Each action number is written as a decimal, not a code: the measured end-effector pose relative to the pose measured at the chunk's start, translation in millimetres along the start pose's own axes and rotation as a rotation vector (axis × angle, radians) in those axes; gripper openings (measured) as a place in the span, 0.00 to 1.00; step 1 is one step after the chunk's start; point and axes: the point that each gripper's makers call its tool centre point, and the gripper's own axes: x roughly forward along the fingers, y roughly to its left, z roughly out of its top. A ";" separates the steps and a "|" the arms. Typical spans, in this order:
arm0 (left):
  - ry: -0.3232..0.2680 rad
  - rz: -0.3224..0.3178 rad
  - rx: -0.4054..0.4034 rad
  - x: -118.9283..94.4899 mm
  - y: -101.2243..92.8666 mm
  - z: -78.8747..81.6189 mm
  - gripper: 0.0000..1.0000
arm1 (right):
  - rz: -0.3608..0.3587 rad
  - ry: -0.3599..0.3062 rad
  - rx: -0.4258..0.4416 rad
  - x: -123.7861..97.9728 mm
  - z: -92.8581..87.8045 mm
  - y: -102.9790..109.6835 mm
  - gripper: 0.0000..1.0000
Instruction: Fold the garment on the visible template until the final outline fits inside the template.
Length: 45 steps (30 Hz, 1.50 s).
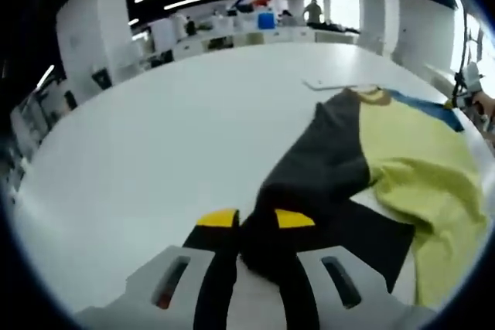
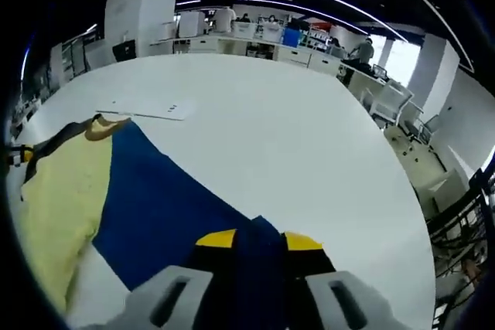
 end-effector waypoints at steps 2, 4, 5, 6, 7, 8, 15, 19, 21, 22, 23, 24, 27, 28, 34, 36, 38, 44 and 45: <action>-0.011 -0.019 0.039 -8.6 -8.3 2.7 0.24 | 0.018 -0.011 0.023 -7.2 1.1 6.8 0.25; -0.021 -0.040 0.042 -13.1 -12.5 5.6 0.30 | 0.026 -0.037 0.022 -13.6 4.7 10.8 0.28; -0.028 -0.046 0.043 -17.7 -15.1 6.7 0.33 | 0.036 -0.055 0.033 -17.8 7.3 14.6 0.30; -0.035 -0.056 0.053 -22.6 -19.0 8.2 0.37 | 0.042 -0.058 0.042 -19.9 7.8 16.8 0.32; -0.037 -0.056 0.061 -26.8 -22.7 9.8 0.42 | 0.050 -0.056 0.050 -24.1 7.1 20.5 0.34; -0.042 -0.063 0.084 -30.8 -26.4 11.2 0.48 | 0.050 -0.054 0.056 -27.1 6.2 22.5 0.35; -0.086 -0.115 0.078 -60.2 -45.8 16.8 0.71 | 0.141 -0.058 0.108 -57.3 -3.2 53.5 0.55; -0.104 -0.139 0.078 -69.8 -55.7 19.6 0.82 | 0.189 -0.058 0.113 -69.4 -7.2 64.1 0.57; -0.116 -0.149 0.088 -78.0 -62.1 20.5 0.86 | 0.204 -0.067 0.114 -82.3 -9.9 75.0 0.58; -0.126 -0.158 0.097 -83.5 -67.1 21.6 0.90 | 0.211 -0.069 0.115 -87.9 -12.4 79.7 0.58; -0.130 -0.161 0.098 -86.4 -69.9 22.4 0.92 | 0.224 -0.071 0.111 -93.7 -15.0 85.7 0.58; -0.140 -0.172 0.103 -90.9 -75.1 23.1 0.94 | 0.231 -0.069 0.109 -97.6 -16.8 90.1 0.58; -0.154 -0.188 0.099 -97.6 -82.6 22.7 0.96 | 0.276 -0.059 0.116 -104.5 -23.1 102.3 0.58; -0.160 -0.208 0.090 -101.4 -88.9 22.2 0.97 | 0.283 -0.059 0.124 -109.8 -25.0 107.1 0.58; -0.168 -0.235 0.085 -116.5 -106.9 14.8 0.99 | 0.337 -0.060 0.132 -123.9 -35.9 131.9 0.57; -0.165 -0.237 0.104 -120.5 -110.5 11.3 0.99 | 0.356 -0.050 0.130 -128.3 -41.2 140.3 0.57; -0.167 -0.242 0.115 -125.1 -115.7 8.5 0.99 | 0.378 -0.044 0.127 -129.9 -44.8 146.6 0.57; -0.190 -0.235 0.092 -139.4 -128.7 6.2 0.98 | 0.426 -0.027 0.115 -142.0 -53.0 168.2 0.56; -0.191 -0.236 0.090 -141.5 -131.6 6.1 0.97 | 0.429 -0.028 0.114 -143.0 -54.1 170.1 0.56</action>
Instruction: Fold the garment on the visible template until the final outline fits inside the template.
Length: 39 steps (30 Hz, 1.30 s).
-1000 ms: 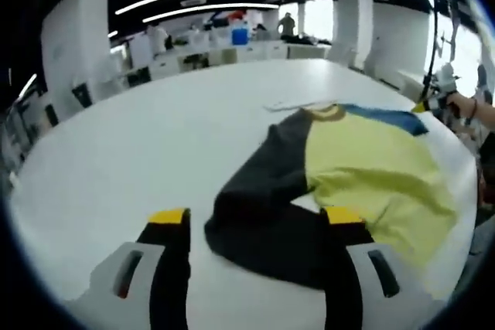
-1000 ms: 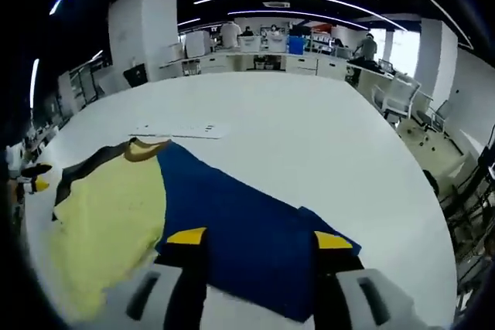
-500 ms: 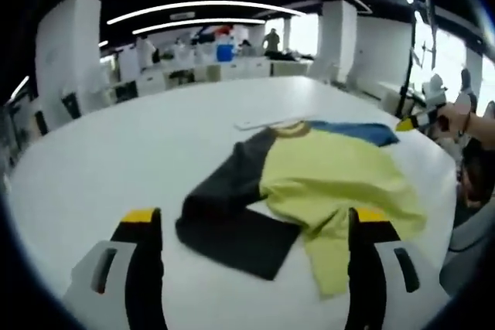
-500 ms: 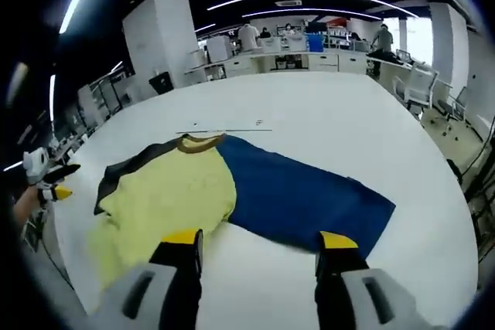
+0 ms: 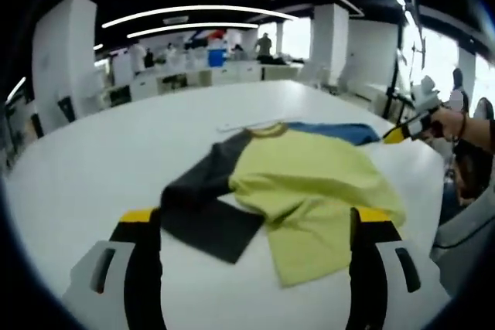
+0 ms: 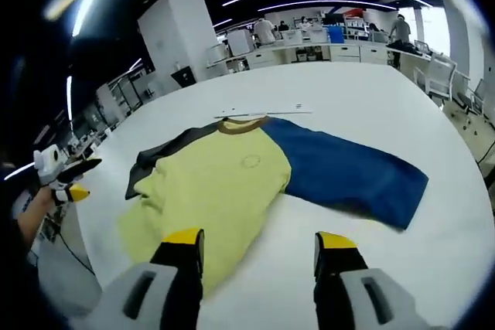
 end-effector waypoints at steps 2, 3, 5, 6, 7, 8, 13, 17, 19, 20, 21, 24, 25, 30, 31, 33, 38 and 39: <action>0.000 0.000 0.008 -3.2 -1.8 -2.2 0.97 | 0.015 0.006 -0.004 1.2 -4.4 5.1 0.56; 0.000 0.002 0.012 -4.9 -2.9 -3.0 0.97 | 0.022 0.012 -0.009 1.9 -8.0 8.8 0.56; 0.001 0.000 0.016 -9.8 -7.8 -4.1 0.96 | 0.030 0.022 -0.017 -1.2 -15.4 21.4 0.56; 0.001 0.002 0.014 -11.9 -9.7 -4.4 0.96 | 0.041 0.027 -0.017 -0.5 -19.8 26.3 0.56; 0.001 0.000 0.013 -13.7 -11.9 -5.0 0.96 | 0.043 0.028 -0.016 0.4 -21.0 26.6 0.55; -0.002 -0.003 0.012 -15.1 -14.2 -6.2 0.96 | 0.050 0.032 -0.011 1.9 -25.4 30.0 0.55; 0.026 -0.008 0.008 -23.4 -20.7 -13.0 0.94 | 0.090 0.047 0.030 8.4 -40.1 39.9 0.47; 0.015 -0.003 0.007 -31.0 -26.0 -13.1 0.94 | 0.096 0.057 0.039 10.6 -50.9 48.8 0.44; 0.017 -0.003 0.011 -32.6 -27.8 -14.0 0.94 | 0.098 0.061 0.047 11.5 -55.7 51.4 0.42; 0.014 -0.003 0.015 -32.7 -27.7 -14.4 0.94 | 0.098 0.062 0.049 12.1 -57.6 52.4 0.41; 0.012 0.000 0.016 -33.3 -28.1 -15.0 0.94 | 0.097 0.064 0.045 13.2 -61.5 53.7 0.40; 0.013 -0.019 0.017 -33.1 -32.6 -16.5 0.93 | 0.091 0.081 0.038 15.0 -70.8 55.6 0.36; 0.019 -0.018 0.019 -33.3 -33.1 -17.3 0.93 | 0.090 0.081 0.039 15.7 -71.5 54.8 0.35; 0.013 -0.008 0.010 -34.6 -31.7 -17.5 0.92 | 0.085 0.085 0.036 19.9 -82.0 57.0 0.30; 0.012 -0.008 0.002 -34.5 -32.2 -17.6 0.91 | 0.084 0.084 0.034 19.5 -83.4 58.7 0.28; 0.012 -0.011 -0.001 -34.3 -33.8 -18.1 0.91 | 0.088 0.082 0.032 19.9 -86.6 62.4 0.25; 0.007 -0.012 -0.020 -35.9 -36.1 -17.8 0.89 | 0.064 0.065 0.005 27.2 -90.5 57.5 0.08; 0.009 -0.015 -0.016 -36.6 -37.0 -18.2 0.89 | 0.064 0.063 0.025 29.5 -91.1 56.5 0.06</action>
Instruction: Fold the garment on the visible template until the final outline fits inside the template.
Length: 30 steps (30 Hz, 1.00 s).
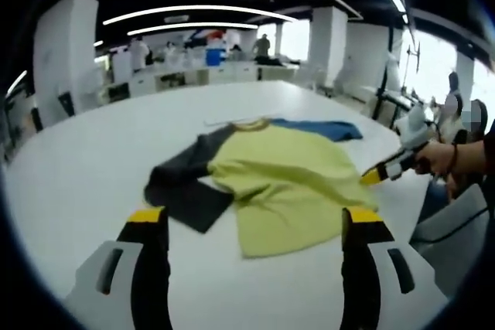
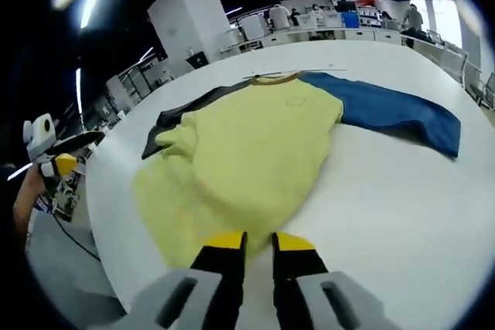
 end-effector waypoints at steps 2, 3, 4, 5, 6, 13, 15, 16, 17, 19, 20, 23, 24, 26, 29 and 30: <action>0.000 0.005 0.004 -0.7 0.1 -0.5 0.89 | -0.001 -0.002 0.011 -3.2 -2.9 5.7 0.00; -0.002 0.007 0.003 -0.7 0.5 -0.6 0.88 | -0.003 -0.006 0.017 -3.3 -3.3 6.6 0.00; 0.001 0.006 -0.001 -0.7 0.4 -1.5 0.88 | -0.005 -0.017 0.028 -5.4 -2.2 7.1 0.00; 0.004 0.005 -0.005 -0.8 0.1 -2.3 0.88 | 0.000 -0.022 0.026 -6.2 -1.7 8.8 0.00; 0.004 0.004 -0.006 -0.9 0.0 -2.4 0.88 | 0.001 -0.027 0.025 -8.1 -0.8 10.1 0.00; 0.005 0.009 -0.008 -2.5 0.9 -3.2 0.88 | 0.039 -0.063 0.035 -17.2 11.5 14.1 0.00; 0.015 0.006 0.003 -4.7 -0.2 -4.9 0.88 | 0.058 -0.085 0.041 -21.5 20.3 18.4 0.00; 0.019 0.006 0.008 -5.6 0.2 -5.7 0.88 | 0.064 -0.089 0.041 -23.2 23.1 20.4 0.00; 0.021 0.007 0.010 -6.7 1.5 -6.6 0.88 | 0.070 -0.095 0.037 -24.2 26.3 23.2 0.00; 0.022 0.008 0.008 -9.2 2.2 -8.1 0.88 | 0.085 -0.103 0.018 -25.9 33.2 29.3 0.00; 0.023 0.009 0.005 -10.5 2.8 -9.2 0.88 | 0.091 -0.108 0.005 -26.4 38.3 31.2 0.00; 0.028 0.017 -0.002 -12.7 3.5 -11.9 0.88 | 0.110 -0.123 -0.020 -28.6 49.8 42.1 0.00; 0.029 0.019 -0.004 -13.2 3.8 -12.7 0.88 | 0.121 -0.124 -0.031 -26.8 54.6 44.7 0.00; 0.032 0.023 -0.010 -14.3 3.9 -14.3 0.87 | 0.133 -0.122 -0.044 -24.9 60.2 49.1 0.00; 0.031 0.040 -0.009 -15.8 6.6 -16.2 0.85 | 0.135 -0.097 -0.090 -20.5 65.5 53.5 0.00; 0.030 0.042 -0.008 -16.0 6.8 -16.5 0.85 | 0.144 -0.087 -0.108 -16.8 68.3 54.9 0.00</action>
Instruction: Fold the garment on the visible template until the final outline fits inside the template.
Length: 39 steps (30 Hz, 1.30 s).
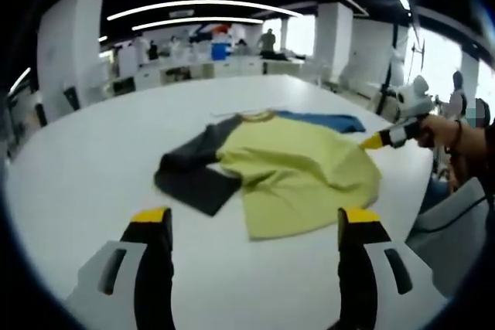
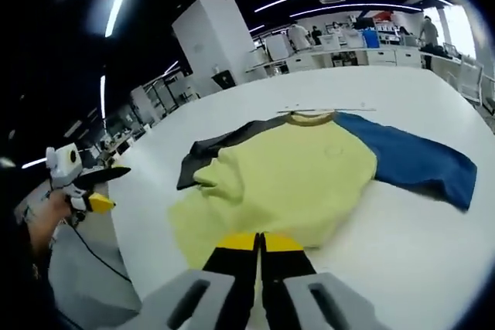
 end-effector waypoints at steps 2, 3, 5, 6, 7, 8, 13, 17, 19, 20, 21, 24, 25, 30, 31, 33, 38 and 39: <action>0.000 -0.003 -0.002 -0.3 -0.5 -0.9 0.85 | 0.011 0.000 -0.021 3.2 6.0 3.6 0.00; 0.003 -0.007 -0.005 -0.3 0.3 -2.3 0.85 | 0.019 0.006 -0.026 5.5 9.6 5.8 0.00; 0.009 -0.006 -0.004 0.4 -0.3 -3.4 0.85 | 0.029 0.006 -0.040 9.1 17.2 9.9 0.00; 0.011 -0.006 -0.005 0.5 -0.2 -4.2 0.85 | 0.032 0.008 -0.042 10.7 20.0 11.6 0.00; 0.014 -0.006 -0.006 0.3 0.2 -5.0 0.85 | 0.036 0.009 -0.043 12.8 23.2 12.7 0.00; 0.016 -0.008 -0.006 0.2 -0.2 -5.6 0.85 | 0.043 0.007 -0.048 17.8 28.6 12.8 0.00; 0.023 -0.002 -0.019 0.6 3.7 -8.2 0.85 | 0.056 0.033 -0.072 39.0 43.5 13.3 0.00; 0.012 0.023 0.028 -0.3 8.0 -5.2 0.86 | 0.056 0.112 -0.018 56.3 43.5 11.6 0.00; 0.018 0.019 0.047 0.4 4.9 -4.2 0.87 | 0.058 0.107 -0.031 65.8 49.4 13.1 0.00; 0.016 0.015 0.045 1.0 4.2 -3.5 0.87 | 0.057 0.104 -0.037 69.2 51.6 13.1 0.00; 0.011 0.007 0.041 1.8 2.7 -2.4 0.87 | 0.056 0.106 -0.029 72.9 53.6 14.0 0.00; 0.009 0.002 0.038 4.4 2.8 -1.9 0.87 | 0.056 0.104 -0.007 81.7 58.3 14.0 0.00; 0.014 0.006 0.045 5.4 3.9 -2.7 0.87 | 0.057 0.105 0.003 85.7 59.3 14.0 0.00; 0.020 -0.001 0.040 8.7 4.1 -5.0 0.88 | 0.050 0.131 0.053 100.6 56.8 10.4 0.00; 0.020 0.003 0.035 8.9 4.9 -5.5 0.89 | 0.047 0.138 0.050 102.9 55.4 10.3 0.00; 0.025 0.003 0.032 9.7 7.3 -8.0 0.88 | 0.039 0.145 0.056 112.0 55.0 5.0 0.00; 0.042 -0.005 0.031 10.1 5.1 -11.5 0.88 | 0.016 0.172 0.094 124.2 46.5 2.6 0.00; 0.043 -0.005 0.030 10.5 5.5 -12.6 0.88 | 0.010 0.185 0.104 130.2 44.9 -0.9 0.00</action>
